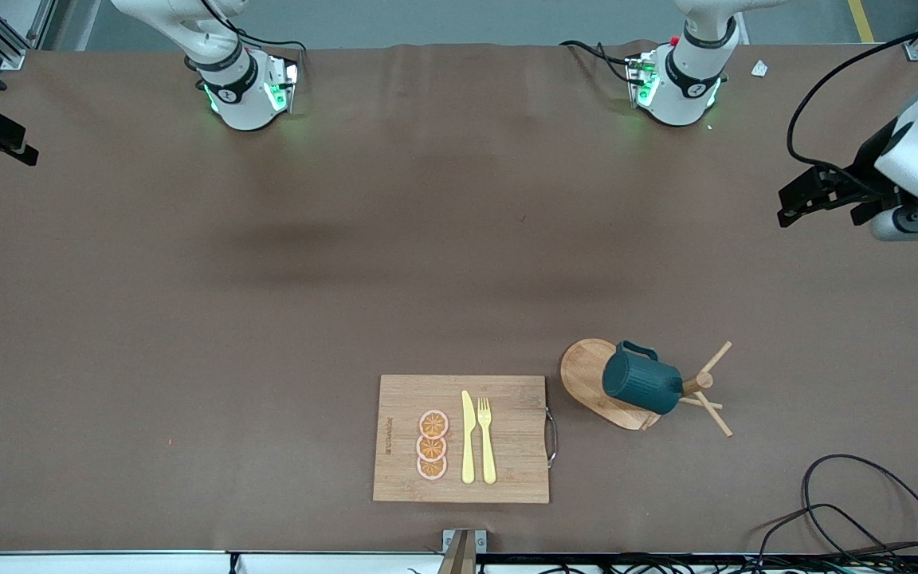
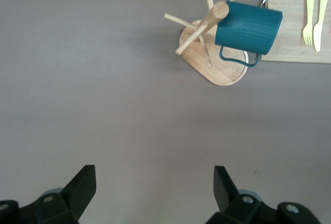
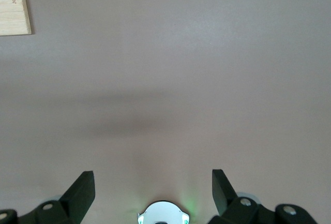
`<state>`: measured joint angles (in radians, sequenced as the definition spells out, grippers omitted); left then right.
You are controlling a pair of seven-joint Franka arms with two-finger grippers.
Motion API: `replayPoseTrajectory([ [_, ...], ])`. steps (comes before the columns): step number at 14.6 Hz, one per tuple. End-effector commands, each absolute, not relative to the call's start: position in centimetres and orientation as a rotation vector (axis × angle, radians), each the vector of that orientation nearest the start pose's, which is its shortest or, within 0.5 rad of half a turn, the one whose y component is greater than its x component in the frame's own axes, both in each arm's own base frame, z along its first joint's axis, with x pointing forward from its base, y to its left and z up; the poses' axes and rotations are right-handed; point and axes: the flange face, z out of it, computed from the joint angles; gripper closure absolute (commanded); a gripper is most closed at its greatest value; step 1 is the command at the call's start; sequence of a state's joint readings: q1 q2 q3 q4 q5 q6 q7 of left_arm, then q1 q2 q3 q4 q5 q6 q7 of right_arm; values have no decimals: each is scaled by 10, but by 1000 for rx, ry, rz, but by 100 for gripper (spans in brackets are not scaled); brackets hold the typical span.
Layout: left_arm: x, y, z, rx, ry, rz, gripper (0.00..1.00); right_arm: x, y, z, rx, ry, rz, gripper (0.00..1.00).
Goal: Transfer cup from left to right arm and place
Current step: 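Reach the left gripper down to the teal mug on the stand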
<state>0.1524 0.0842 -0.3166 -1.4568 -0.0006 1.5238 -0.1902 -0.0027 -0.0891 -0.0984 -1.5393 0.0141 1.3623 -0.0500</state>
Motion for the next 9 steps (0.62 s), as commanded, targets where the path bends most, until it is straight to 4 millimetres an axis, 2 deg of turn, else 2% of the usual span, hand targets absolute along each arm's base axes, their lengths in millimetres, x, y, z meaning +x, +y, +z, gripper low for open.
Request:
replayPoseTrajectory([
  [1, 573, -95, 621, -3153, -217, 76, 0, 496, -52, 674, -3124, 61, 117, 0],
  [3, 578, -103, 609, -3164, -542, 146, 0, 497, -52, 673, -3124, 64, 119, 0],
  [4, 587, -107, 597, -3159, -767, 204, 0, 499, -52, 674, -3125, 71, 119, 0],
  [5, 595, -111, 593, -3133, -961, 185, 0, 500, -52, 673, -3125, 76, 122, 0],
  [6, 602, -124, 586, -3096, -1124, 166, 0, 501, -52, 671, -3125, 74, 127, 0],
  [7, 610, -130, 576, -3059, -1247, 167, 0, 501, -52, 671, -3125, 74, 127, 0],
  [9, 632, -130, 548, -2994, -1449, 157, 0, 501, -52, 671, -3125, 76, 129, 0],
])
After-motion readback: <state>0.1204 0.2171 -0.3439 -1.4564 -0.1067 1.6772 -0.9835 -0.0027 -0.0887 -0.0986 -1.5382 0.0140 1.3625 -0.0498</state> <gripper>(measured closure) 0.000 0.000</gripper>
